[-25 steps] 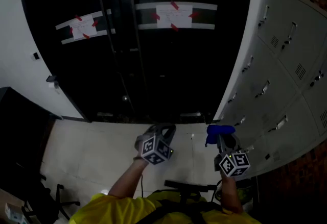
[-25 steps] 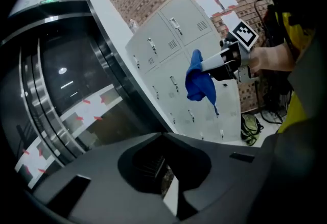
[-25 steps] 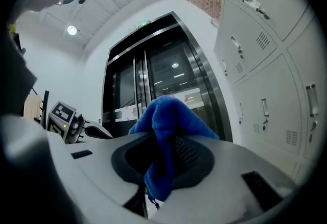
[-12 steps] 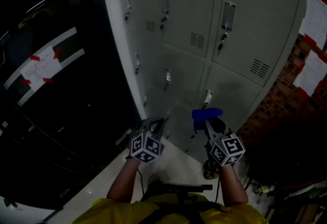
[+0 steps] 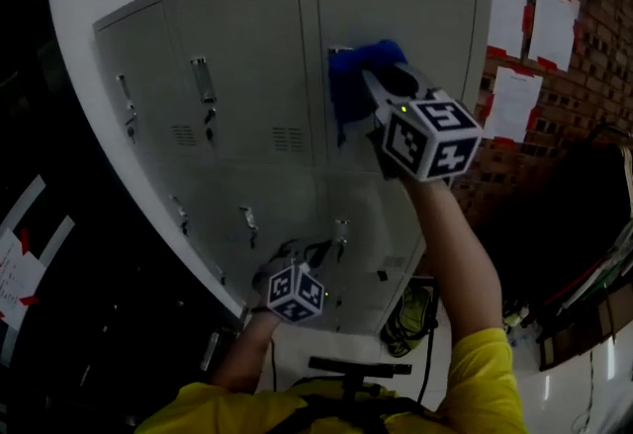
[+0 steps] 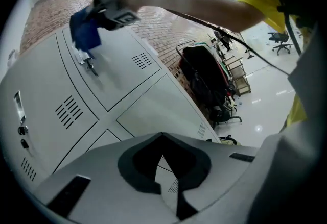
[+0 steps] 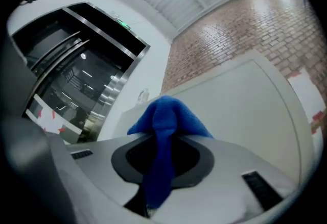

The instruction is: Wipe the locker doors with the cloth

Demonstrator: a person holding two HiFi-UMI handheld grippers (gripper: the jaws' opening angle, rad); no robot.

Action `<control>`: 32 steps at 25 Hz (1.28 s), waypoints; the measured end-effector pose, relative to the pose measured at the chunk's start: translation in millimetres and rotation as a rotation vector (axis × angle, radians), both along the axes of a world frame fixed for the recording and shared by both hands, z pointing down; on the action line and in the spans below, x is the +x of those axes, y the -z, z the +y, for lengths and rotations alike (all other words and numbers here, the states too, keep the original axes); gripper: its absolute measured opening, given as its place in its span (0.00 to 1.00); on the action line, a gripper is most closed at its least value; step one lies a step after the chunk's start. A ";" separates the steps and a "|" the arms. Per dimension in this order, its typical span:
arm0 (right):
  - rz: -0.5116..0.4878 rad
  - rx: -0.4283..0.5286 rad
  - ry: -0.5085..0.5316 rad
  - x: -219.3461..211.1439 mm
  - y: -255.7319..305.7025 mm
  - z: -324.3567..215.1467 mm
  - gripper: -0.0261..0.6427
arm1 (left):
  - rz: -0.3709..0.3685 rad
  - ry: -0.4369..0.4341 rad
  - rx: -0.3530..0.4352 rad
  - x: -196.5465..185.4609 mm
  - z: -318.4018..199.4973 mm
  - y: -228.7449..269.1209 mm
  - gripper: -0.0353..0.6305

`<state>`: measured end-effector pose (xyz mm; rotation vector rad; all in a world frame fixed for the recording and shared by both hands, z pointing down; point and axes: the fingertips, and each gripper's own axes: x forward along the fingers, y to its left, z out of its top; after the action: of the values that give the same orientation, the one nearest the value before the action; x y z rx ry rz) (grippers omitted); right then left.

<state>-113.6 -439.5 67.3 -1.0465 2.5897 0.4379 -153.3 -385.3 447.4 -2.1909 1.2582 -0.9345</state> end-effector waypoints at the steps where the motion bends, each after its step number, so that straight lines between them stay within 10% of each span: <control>1: -0.008 0.022 -0.036 -11.0 33.6 -9.1 0.15 | -0.002 -0.020 -0.004 -0.3 -1.5 -0.8 0.05; 10: 0.107 -0.034 -0.212 -60.6 95.7 -62.3 0.15 | 0.057 -0.076 -0.006 -11.6 -10.6 -8.2 0.05; 21: -0.236 -0.021 -0.492 203.4 123.8 -60.2 0.15 | 0.036 -0.186 0.000 20.2 -25.9 -15.5 0.05; 32: 0.125 -0.090 -0.091 -75.6 18.2 -60.4 0.15 | 0.029 -0.218 -0.020 36.8 -30.9 -12.2 0.05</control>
<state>-189.1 -499.9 49.2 -1.2069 2.7012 0.4244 -116.4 -416.3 459.6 -2.3089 1.0003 -0.8332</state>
